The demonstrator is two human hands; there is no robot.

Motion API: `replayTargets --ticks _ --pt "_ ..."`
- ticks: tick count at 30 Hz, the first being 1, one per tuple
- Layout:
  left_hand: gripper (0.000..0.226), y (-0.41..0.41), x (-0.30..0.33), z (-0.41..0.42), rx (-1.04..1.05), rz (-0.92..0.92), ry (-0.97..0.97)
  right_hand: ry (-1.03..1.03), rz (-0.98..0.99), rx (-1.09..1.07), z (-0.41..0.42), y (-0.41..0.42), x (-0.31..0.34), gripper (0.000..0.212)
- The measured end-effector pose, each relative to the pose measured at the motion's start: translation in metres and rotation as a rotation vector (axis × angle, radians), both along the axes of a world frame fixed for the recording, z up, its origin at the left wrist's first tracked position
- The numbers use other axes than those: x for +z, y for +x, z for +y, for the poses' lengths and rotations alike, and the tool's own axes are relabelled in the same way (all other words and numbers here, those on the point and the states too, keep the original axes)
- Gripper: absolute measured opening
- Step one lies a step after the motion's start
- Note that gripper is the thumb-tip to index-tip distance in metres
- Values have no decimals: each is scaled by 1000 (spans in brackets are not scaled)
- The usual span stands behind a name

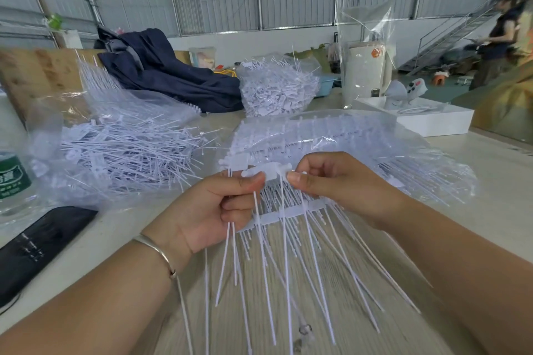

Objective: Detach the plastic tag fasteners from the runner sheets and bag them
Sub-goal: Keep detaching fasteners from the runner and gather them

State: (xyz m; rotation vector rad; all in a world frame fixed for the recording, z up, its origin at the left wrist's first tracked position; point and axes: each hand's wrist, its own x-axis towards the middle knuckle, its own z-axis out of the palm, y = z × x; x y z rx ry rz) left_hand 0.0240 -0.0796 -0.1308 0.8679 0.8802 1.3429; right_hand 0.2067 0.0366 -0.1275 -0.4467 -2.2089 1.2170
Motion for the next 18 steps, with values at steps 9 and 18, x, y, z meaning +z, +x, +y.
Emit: replayTargets --ticks 9,18 --pt "27 9 -8 3 -208 129 53 -181 -10 202 -10 -7 -5 52" --pt "38 5 -5 7 -58 -76 21 -180 86 141 -16 -6 4 37"
